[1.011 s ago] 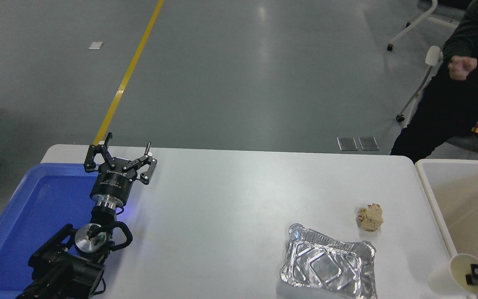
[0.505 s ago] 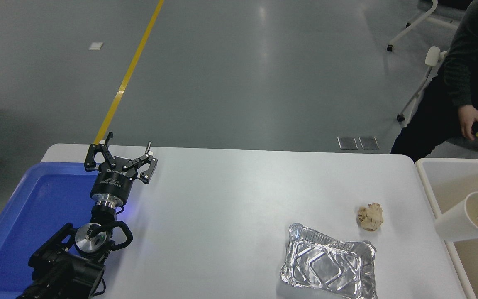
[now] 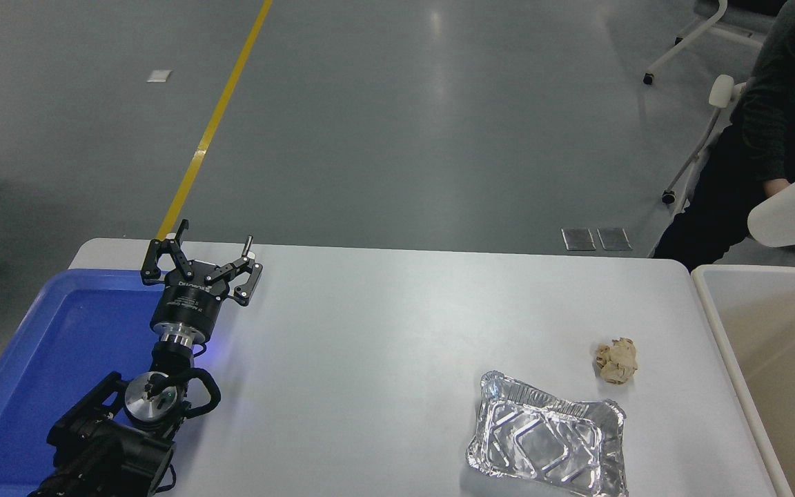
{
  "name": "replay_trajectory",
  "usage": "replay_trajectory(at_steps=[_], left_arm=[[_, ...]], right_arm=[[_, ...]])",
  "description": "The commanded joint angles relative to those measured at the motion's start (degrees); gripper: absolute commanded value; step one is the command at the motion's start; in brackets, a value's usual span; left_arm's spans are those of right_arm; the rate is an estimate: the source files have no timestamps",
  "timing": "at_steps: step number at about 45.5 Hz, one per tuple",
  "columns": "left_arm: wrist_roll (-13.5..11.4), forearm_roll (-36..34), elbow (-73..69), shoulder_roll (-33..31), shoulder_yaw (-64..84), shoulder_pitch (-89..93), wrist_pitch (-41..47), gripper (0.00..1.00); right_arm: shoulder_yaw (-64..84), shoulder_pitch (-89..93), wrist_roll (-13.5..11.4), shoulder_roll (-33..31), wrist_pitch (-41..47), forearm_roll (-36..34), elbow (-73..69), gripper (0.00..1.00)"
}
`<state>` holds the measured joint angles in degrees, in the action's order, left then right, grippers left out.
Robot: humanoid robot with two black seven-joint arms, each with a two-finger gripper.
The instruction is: Pick up paper cup place in dustbin
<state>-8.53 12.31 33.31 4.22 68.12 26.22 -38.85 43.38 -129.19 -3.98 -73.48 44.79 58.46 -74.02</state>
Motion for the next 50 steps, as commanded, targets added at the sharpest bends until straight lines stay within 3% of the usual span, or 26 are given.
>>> replay_trajectory(at_steps=[1,7,17,30,40,50], left_arm=[[0.0,0.0,0.0,0.0,0.1,0.1,0.0,0.99],[0.0,0.1,0.0,0.0,0.1,0.1,0.0,0.99],[0.0,0.1,0.0,0.0,0.1,0.0,0.0,0.99],[0.0,0.1,0.0,0.0,0.1,0.1,0.0,0.99],[0.0,0.2,0.0,0.0,0.1,0.1,0.0,0.99],[0.0,0.2,0.0,0.0,0.1,0.1,0.0,0.99]], right_arm=[[-0.8,4.3,-0.2,3.2,0.2,-3.8,17.7,0.0],[-1.9,14.7,-0.2,7.0,-0.8,-15.6,29.0,0.0],[-7.7,35.4,0.4,12.7,-16.5,-30.2,41.6,0.0],[-32.0,65.2,0.4,21.7,-32.9,-33.5,53.4,0.0],[-50.3,79.0,0.7,33.8,-36.1,-36.2,70.9,0.0],[-55.4,87.5,1.3,40.3,-43.2,-42.8,75.0,0.0]])
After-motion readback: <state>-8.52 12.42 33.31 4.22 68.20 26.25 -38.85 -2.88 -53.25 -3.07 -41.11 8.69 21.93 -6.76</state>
